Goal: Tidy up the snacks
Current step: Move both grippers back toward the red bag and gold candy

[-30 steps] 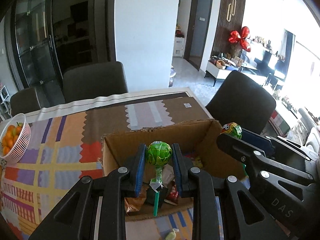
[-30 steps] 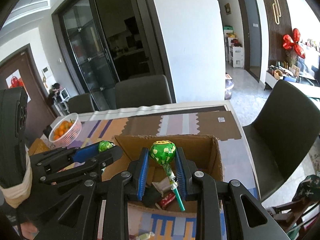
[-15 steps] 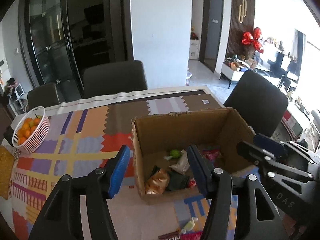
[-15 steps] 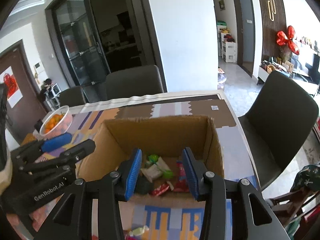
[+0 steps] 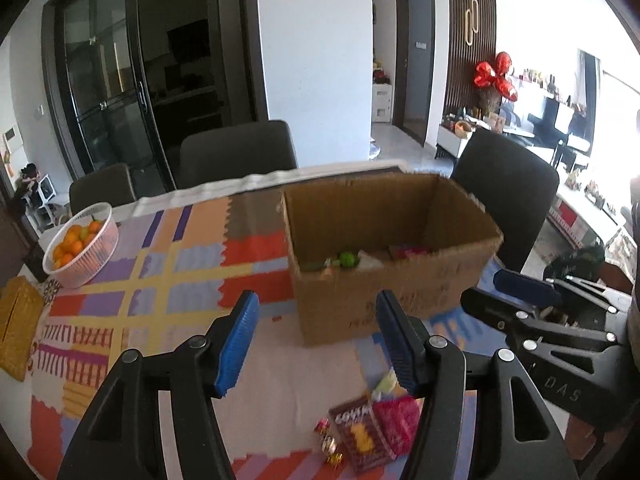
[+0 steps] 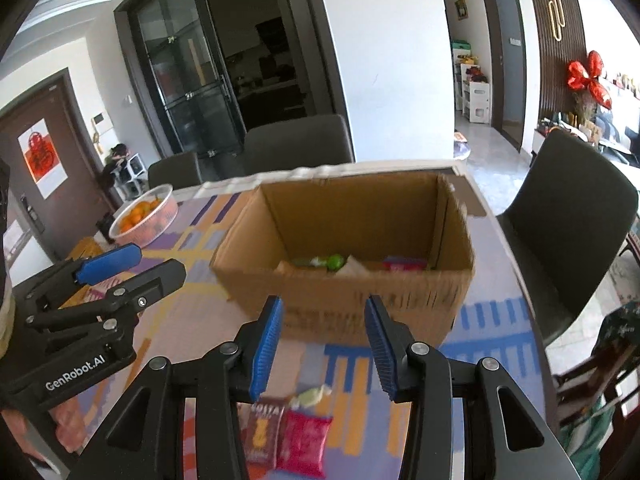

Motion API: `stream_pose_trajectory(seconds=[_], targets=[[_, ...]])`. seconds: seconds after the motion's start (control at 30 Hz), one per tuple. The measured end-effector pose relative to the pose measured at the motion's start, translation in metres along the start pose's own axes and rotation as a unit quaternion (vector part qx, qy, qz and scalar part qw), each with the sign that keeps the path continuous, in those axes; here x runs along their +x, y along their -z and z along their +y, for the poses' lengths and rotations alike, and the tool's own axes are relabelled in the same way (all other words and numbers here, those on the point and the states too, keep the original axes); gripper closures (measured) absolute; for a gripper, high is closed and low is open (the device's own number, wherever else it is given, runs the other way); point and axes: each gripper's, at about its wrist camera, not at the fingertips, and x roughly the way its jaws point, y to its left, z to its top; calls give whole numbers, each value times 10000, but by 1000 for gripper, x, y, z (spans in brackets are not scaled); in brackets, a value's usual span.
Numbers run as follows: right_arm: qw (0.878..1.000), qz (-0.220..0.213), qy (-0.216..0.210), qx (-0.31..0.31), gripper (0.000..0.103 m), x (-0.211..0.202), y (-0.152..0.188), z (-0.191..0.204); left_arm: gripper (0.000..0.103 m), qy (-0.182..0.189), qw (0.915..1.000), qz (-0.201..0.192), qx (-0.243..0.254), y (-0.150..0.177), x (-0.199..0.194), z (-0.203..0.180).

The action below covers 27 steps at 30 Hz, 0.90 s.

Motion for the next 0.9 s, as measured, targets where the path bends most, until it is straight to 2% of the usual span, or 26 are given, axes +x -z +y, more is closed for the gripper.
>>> stream_pose_trajectory(seconds=[0.1,0.33,0.9], targets=[[9999,101,-29,-14,60,-2,18,4,43,-66,9999,91,-13,17,-4,1],[9989,452,-48,-132,60,3,49,15,43,63,9992,399,-76,53,-4,2],[9904,1383,-12,-32,60,52,119,21,47,250,9931,1117,-249,131,40,12]])
